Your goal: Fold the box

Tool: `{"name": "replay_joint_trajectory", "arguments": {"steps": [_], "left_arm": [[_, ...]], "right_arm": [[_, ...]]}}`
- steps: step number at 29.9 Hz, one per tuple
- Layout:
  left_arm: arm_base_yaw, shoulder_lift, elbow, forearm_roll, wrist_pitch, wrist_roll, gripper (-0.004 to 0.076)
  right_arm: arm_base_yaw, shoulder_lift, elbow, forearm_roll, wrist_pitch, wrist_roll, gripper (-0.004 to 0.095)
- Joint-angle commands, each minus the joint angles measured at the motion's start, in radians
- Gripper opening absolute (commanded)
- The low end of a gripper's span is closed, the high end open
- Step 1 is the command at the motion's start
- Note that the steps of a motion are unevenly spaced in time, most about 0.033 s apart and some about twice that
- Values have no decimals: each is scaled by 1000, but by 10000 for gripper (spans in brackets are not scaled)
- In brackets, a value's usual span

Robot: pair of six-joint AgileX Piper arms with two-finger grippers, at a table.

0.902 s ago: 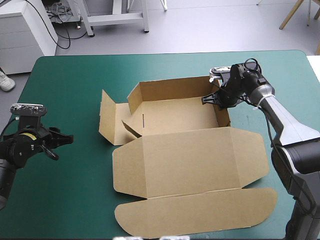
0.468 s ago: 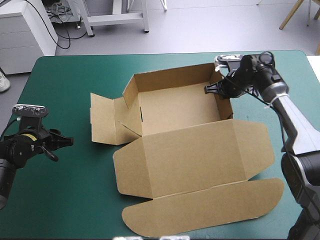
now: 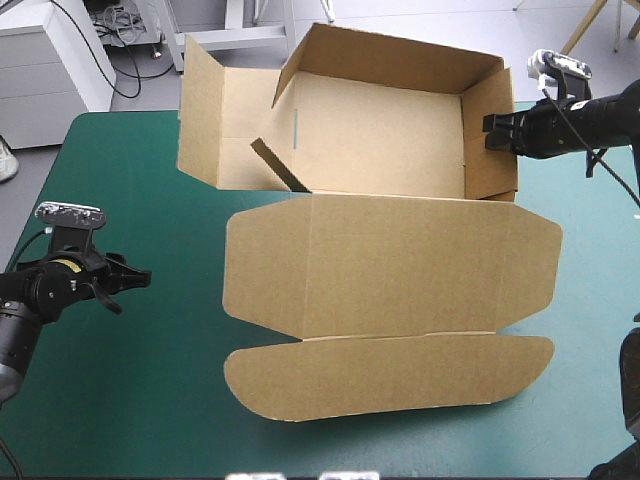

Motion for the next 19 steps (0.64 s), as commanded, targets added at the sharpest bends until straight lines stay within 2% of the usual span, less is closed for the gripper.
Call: {"name": "replay_joint_trajectory", "arguments": {"steps": [1, 5, 11, 15, 19], "left_arm": [[-5, -5, -27, -33, -88, -1, 310], [-5, 15, -27, -132, -106, 9, 310], [-5, 66, -27, -379, -106, 127, 310], [-5, 100, -27, -641, -75, 324, 310], [-5, 123, -27, -988, 17, 592, 310]], "right_arm": [[-12, -66, -32, 146, 52, -61, -14], [-6, -88, 8, 148, 52, -98, -14], [-6, -121, 125, 154, 50, -176, -14], [-6, -140, 206, 209, 40, -236, -14], [-6, -146, 261, 240, 25, -278, -13]]}}
